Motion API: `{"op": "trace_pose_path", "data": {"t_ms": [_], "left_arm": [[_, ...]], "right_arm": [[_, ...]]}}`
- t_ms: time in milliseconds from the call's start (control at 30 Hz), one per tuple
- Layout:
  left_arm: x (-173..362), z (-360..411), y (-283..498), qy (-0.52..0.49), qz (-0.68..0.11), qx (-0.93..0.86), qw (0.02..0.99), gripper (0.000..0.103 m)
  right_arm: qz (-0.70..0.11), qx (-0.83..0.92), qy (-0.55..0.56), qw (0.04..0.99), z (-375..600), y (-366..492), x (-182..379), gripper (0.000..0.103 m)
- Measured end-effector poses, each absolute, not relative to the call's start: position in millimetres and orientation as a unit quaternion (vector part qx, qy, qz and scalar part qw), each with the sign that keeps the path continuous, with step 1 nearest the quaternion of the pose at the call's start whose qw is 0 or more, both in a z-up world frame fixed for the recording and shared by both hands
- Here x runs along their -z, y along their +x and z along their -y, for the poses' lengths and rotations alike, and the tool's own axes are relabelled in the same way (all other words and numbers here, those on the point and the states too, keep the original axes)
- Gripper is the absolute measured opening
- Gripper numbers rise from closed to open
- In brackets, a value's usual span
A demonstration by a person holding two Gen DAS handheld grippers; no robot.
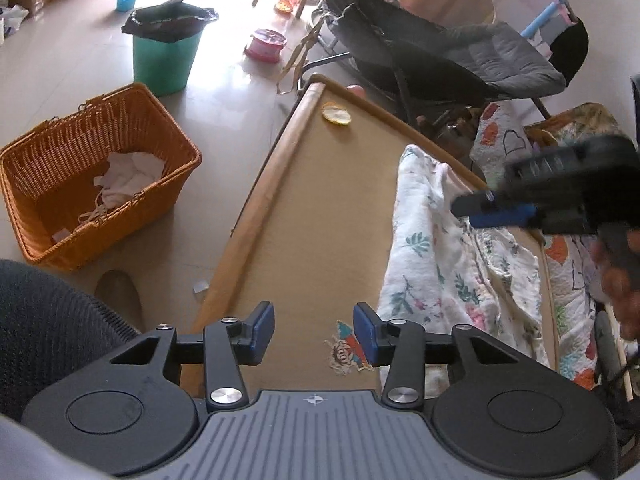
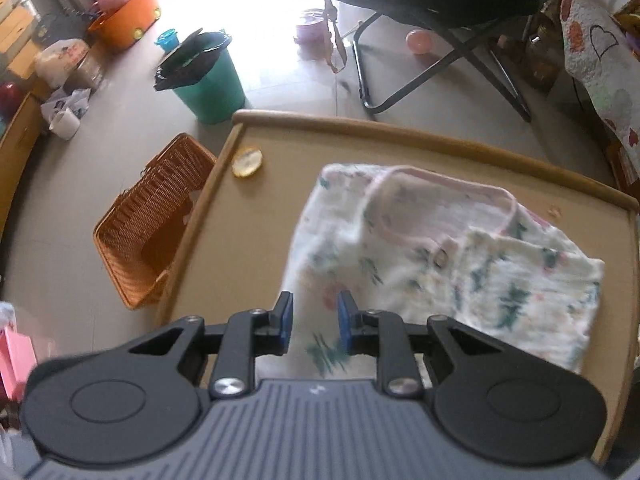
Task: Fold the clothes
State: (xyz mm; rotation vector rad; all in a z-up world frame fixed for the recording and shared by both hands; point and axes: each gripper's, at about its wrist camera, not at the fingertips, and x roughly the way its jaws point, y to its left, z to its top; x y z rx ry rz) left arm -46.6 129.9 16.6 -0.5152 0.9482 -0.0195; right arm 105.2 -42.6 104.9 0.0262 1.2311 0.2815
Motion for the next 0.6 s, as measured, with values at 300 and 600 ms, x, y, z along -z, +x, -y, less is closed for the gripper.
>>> {"op": "trace_pose_path", "data": {"t_ms": [300, 600], "left_arm": [[-11, -135, -47, -0.261, -0.448, 0.009, 0.855, 0.046], [-11, -138, -49, -0.266, -0.445, 0.011, 0.855, 0.046]], "right_arm": [[-0.591, -0.109, -0.025, 0.799, 4, 115, -80, 0.036], [-0.592, -0.097, -0.081, 0.796, -11, 108, -58, 0.033]]}}
